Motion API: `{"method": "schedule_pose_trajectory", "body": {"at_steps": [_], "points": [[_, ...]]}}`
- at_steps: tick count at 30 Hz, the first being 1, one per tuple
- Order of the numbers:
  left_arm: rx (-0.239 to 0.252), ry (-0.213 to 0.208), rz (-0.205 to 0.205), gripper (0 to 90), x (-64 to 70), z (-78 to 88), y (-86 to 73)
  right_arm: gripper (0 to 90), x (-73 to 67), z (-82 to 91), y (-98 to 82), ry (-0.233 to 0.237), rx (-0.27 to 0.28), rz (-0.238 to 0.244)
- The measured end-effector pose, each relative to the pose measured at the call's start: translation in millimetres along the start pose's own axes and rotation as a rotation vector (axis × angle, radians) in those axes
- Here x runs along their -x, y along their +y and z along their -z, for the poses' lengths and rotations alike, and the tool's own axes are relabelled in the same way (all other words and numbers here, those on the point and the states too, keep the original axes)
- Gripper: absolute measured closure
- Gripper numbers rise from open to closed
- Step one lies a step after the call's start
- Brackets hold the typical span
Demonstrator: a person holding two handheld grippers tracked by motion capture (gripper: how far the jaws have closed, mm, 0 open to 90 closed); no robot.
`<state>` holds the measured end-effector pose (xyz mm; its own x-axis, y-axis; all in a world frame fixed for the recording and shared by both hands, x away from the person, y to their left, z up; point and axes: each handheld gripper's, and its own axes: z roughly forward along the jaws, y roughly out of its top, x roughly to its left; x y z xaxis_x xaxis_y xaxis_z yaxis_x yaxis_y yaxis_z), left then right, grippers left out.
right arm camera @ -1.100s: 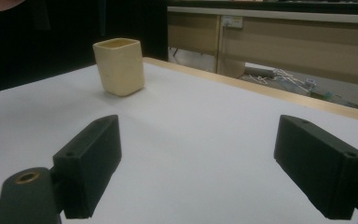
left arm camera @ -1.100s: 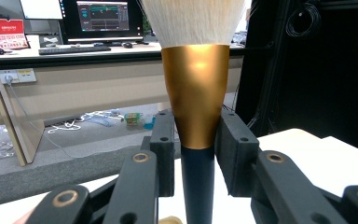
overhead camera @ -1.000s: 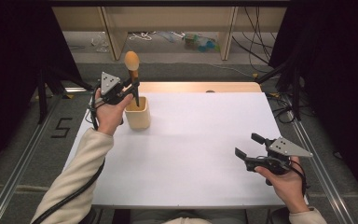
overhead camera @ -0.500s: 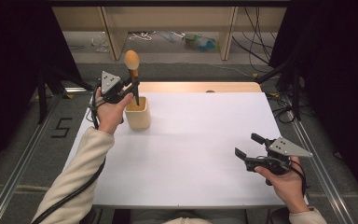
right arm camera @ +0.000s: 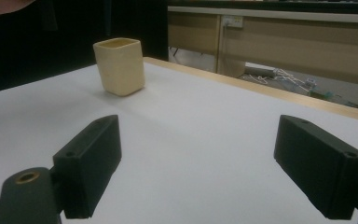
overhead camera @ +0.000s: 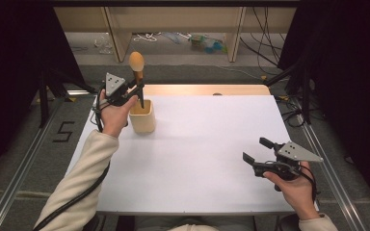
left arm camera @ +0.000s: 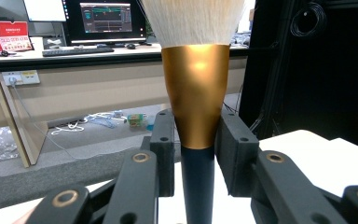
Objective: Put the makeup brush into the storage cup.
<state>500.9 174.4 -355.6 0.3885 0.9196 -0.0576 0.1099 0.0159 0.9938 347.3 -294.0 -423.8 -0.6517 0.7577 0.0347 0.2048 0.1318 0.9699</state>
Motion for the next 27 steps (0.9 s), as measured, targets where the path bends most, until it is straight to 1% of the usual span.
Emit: {"method": "schedule_pose_trajectory", "body": {"at_steps": [1,5,16,18,27], "points": [[0.003,-0.001,0.001,69.6,-0.1,-0.6,-0.1,15.9,-0.3,-0.7,-0.3,0.007,0.005,-0.008],[0.003,0.002,-0.001,69.6,-0.4,-1.8,-0.7,16.0,0.0,0.1,0.1,-0.001,-0.001,0.001],[0.006,0.011,0.0,69.6,-3.0,-4.5,-4.1,15.9,-0.3,-0.8,-0.3,0.007,0.005,-0.007],[0.016,0.014,-0.032,69.6,-5.2,-5.2,-4.1,15.9,-0.3,-0.7,-0.2,0.007,0.006,-0.008],[0.015,0.017,-0.041,69.6,-6.5,-7.7,-7.3,16.0,0.1,-0.3,0.0,0.007,0.001,-0.006]]}}
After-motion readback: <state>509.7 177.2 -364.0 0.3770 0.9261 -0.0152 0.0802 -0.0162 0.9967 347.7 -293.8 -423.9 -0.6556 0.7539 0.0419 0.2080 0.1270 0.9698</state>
